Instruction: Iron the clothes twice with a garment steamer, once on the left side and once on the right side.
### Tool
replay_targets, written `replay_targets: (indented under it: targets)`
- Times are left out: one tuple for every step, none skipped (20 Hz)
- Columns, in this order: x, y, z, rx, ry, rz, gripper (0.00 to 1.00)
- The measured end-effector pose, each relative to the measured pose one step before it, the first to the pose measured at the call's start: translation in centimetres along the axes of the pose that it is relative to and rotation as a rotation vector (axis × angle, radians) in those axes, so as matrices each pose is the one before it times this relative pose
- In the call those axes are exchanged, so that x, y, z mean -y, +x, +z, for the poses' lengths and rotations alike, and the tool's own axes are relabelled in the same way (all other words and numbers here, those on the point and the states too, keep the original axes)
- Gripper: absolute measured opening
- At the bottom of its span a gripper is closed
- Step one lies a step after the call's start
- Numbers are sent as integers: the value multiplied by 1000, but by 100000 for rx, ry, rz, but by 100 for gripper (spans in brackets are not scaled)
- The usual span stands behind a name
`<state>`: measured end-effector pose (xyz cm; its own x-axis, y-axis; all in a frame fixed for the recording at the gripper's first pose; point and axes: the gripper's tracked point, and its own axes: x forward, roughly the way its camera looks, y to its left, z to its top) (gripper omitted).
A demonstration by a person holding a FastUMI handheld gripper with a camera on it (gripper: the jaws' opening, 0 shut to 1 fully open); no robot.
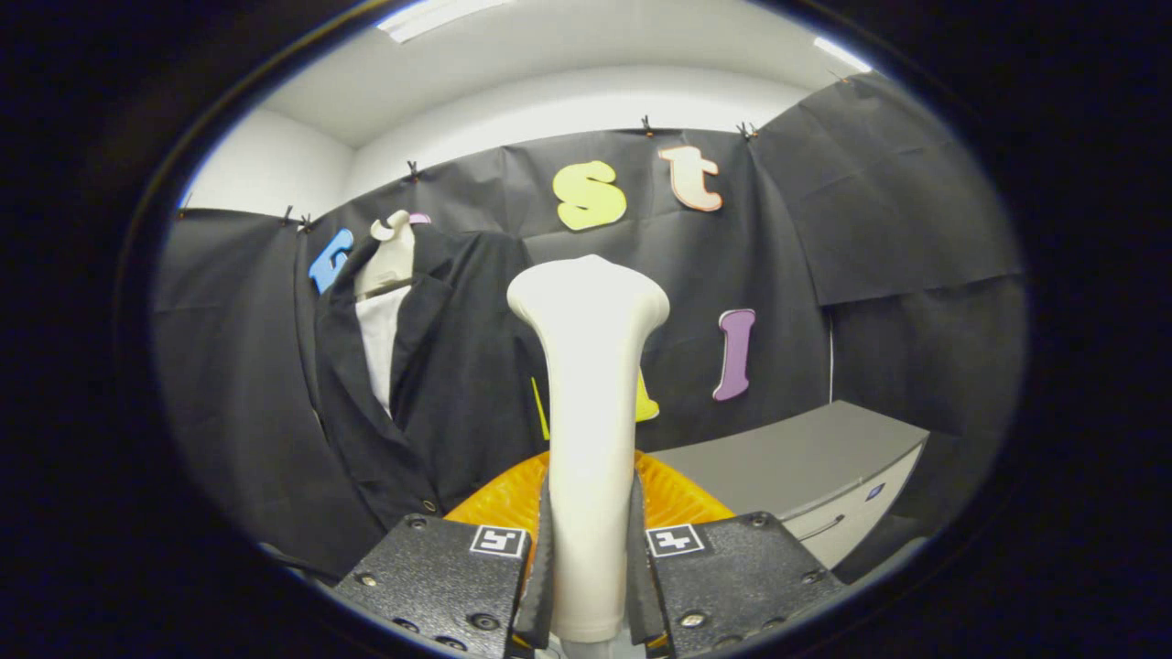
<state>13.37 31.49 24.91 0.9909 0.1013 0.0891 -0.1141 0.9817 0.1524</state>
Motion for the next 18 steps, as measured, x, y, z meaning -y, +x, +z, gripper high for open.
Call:
replay_targets:
  targets:
    - [-708, 355, 398, 1045, -2137, 987, 35]
    - [-769, 331, 342, 1109, -1757, 1023, 35]
    - [-622, 431, 345, 1452, -921, 701, 35]
    - [-711, 410, 222, 1146, -516, 293, 35]
    - [-838, 515, 225, 961, -327, 863, 35]
    - [-972, 518, 260, 860, -612, 1355, 35]
    - [-957, 408, 388, 1084, -477, 904, 35]
    - [-553, 597, 422, 1004, -538, -125, 35]
    - [-289, 651, 395, 857, -794, -720, 34]
    - [-334, 611, 402, 1120, -299, -130, 35]
    - [-532, 742, 523, 1088, 544, 472, 35]
    - [-498, 565, 517, 1008, 993, 879, 35]
    - [-432, 534, 633, 1376, 1034, 826, 35]
    - [-461, 560, 732, 1823, 364, 569, 35]
    - [-285, 575, 643, 1800, -375, -165, 35]
    - [-201, 563, 611, 1738, -780, -617, 35]
    - [-294, 591, 505, 1436, -860, -775, 35]
    - [-369, 443, 403, 1397, -621, -275, 35]
